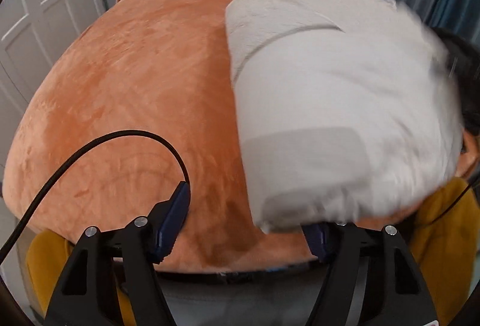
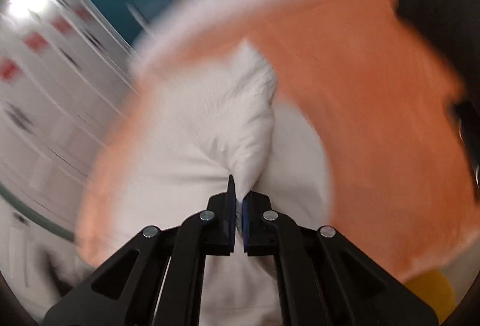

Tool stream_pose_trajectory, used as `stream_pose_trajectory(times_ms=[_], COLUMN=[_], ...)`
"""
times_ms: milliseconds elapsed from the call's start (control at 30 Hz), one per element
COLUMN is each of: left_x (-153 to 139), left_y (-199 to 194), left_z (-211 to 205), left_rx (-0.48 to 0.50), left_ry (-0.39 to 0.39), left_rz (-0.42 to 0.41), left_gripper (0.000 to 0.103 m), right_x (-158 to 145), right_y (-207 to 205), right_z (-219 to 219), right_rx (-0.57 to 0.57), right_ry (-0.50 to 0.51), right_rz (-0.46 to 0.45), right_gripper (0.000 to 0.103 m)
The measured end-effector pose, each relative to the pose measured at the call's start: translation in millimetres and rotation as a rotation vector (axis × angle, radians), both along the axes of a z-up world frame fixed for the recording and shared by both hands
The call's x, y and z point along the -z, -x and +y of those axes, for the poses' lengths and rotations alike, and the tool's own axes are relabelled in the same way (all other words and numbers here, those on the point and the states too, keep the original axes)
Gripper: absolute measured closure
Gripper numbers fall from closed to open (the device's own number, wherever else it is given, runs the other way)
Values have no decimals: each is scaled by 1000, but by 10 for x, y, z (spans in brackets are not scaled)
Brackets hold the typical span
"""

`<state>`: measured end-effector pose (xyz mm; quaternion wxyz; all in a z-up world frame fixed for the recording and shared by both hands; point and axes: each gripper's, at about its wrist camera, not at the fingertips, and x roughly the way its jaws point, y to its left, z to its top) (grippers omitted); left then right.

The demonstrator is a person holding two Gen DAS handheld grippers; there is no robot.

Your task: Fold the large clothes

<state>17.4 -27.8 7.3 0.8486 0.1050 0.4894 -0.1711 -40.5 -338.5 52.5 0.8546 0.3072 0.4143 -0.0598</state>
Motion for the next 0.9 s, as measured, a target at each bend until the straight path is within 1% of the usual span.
stream_pose_trajectory(times_ms=[33,67,100,133,167,200,267,300,367,400,433,467,500,533,567,600,633,700,733,800,833,867,900], left_x=[41,73,81,80,51,-16,-209,-357,-565,-644,-685,-681,-654,-632,-613,-645,-710,-997,-1113,-1237,-1263,-1259,-1227], left_y=[-15,-18,-7,11,35,84,207,300,472,561,663,689,739,758,771,802,833,993,1066,1162,1192,1202,1166], left_z=[-28,-47,-53,-43,-28,14,107,136,141,124,74,22,-56,-109,-150,-154,-120,8,68,171,188,172,143], left_rx=[6,1,-5,-12,-15,-15,4,28,63,81,111,136,171,186,196,201,204,195,192,184,179,181,189], left_ry=[-9,-23,-34,-42,-35,-13,38,68,110,133,137,122,102,89,73,77,89,110,117,134,128,118,121], left_rz=[1,0,-3,1,8,8,-8,-22,-54,-67,-78,-85,-95,-94,-87,-95,-125,-253,-293,-335,-351,-356,-344], left_gripper=[36,36,37,39,41,43,44,44,42,40,37,37,37,37,37,37,37,35,29,21,19,18,18], right_x=[274,340,287,196,125,46,-196,-254,-376,-363,-313,-151,22,287,415,415,303,55,-117,-234,-205,-56,121], right_y=[-13,25,36,42,59,114,376,469,679,718,681,650,584,515,575,576,616,743,812,844,803,721,584], right_z=[21,83,134,179,210,217,199,227,376,480,575,668,755,815,772,764,732,674,653,642,633,637,630], right_rx=[-6,5,12,21,27,37,73,72,27,-19,-61,-112,-148,-177,-176,-161,-144,-127,-117,-125,-139,-164,-181], right_ry=[-31,2,40,65,68,67,78,90,134,160,182,219,253,275,278,273,262,277,294,291,277,256,247], right_rz=[51,51,52,49,43,29,-44,-66,-89,-70,-34,25,81,169,215,219,180,100,41,-12,-12,20,77], right_gripper=[100,100,99,98,95,93,93,93,94,94,95,95,98,100,103,102,100,98,98,95,93,85,83])
